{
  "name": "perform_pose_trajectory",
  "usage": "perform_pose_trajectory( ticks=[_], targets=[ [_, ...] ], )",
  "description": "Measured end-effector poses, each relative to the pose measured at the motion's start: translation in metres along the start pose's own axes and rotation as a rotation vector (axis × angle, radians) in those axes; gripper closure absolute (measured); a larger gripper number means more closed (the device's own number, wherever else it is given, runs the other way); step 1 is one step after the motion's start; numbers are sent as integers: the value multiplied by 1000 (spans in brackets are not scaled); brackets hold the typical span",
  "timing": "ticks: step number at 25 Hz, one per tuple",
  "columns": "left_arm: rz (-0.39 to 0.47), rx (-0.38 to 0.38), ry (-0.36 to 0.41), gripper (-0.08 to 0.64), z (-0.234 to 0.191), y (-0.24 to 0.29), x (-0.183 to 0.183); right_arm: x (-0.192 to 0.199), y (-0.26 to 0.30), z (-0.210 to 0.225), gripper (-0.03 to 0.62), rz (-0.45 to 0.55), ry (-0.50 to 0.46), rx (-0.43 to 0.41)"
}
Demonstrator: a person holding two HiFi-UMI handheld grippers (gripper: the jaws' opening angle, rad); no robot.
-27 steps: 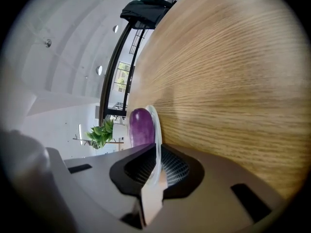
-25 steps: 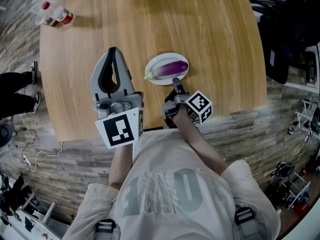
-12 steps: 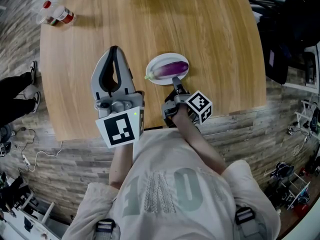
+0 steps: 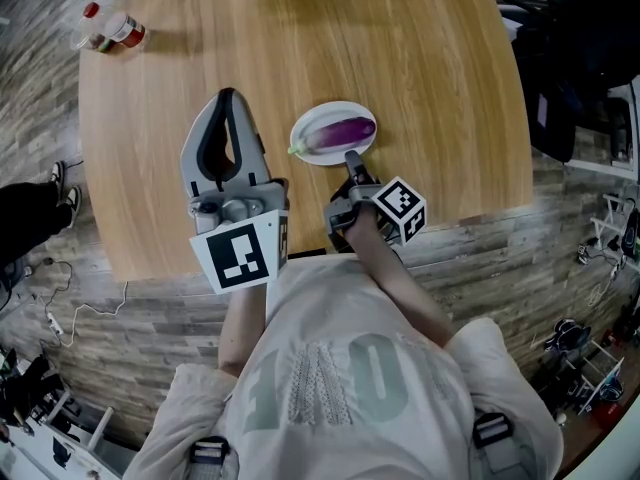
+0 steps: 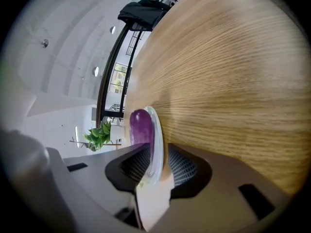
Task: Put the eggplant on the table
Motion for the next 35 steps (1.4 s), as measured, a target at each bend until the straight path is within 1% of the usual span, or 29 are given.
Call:
perform_pose_trajectory(
  ticks=[4, 7, 9, 13, 15, 19, 25, 27, 30, 35],
  targets=[
    [4, 6, -1, 548, 1, 0, -1, -2, -5, -1, 476, -11, -21, 43],
    [4, 8, -3, 548, 3, 1, 0, -5, -10, -4, 472, -21, -65, 79],
    [6, 11, -3, 548, 4, 1, -1, -8, -13, -8, 472, -13, -92, 86],
    [-5, 17, -2, 548, 8, -1, -2, -15, -19, -19, 472, 18, -99, 77],
    [-9, 17, 1, 548, 10, -1, -3, -21, -23, -28, 472, 22, -154, 87],
    [-8, 9, 10, 548, 16, -2, -6, -36, -31, -49, 472, 44, -321, 98],
    [10, 11, 35, 548, 23, -4, -13, -50, -41, -83, 472, 114, -513, 47],
    [19, 14, 42, 548, 26, -4, -16, -54, -45, -99, 472, 150, -629, 14],
    [30, 13, 47, 548, 30, -2, -19, -59, -46, -127, 472, 204, -847, -54],
    [47, 17, 46, 548, 39, -4, -26, -61, -54, -172, 473, 299, -1163, -159]
  ],
)
Point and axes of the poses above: the fingertips, and each gripper's own axes: y forward along the fingers, z to its right, x out of its underside, the point moved 10 cm from there along -y, backward along the fingers, and after that the axes turned 13 degrees about -x, right-handed, at the moved point
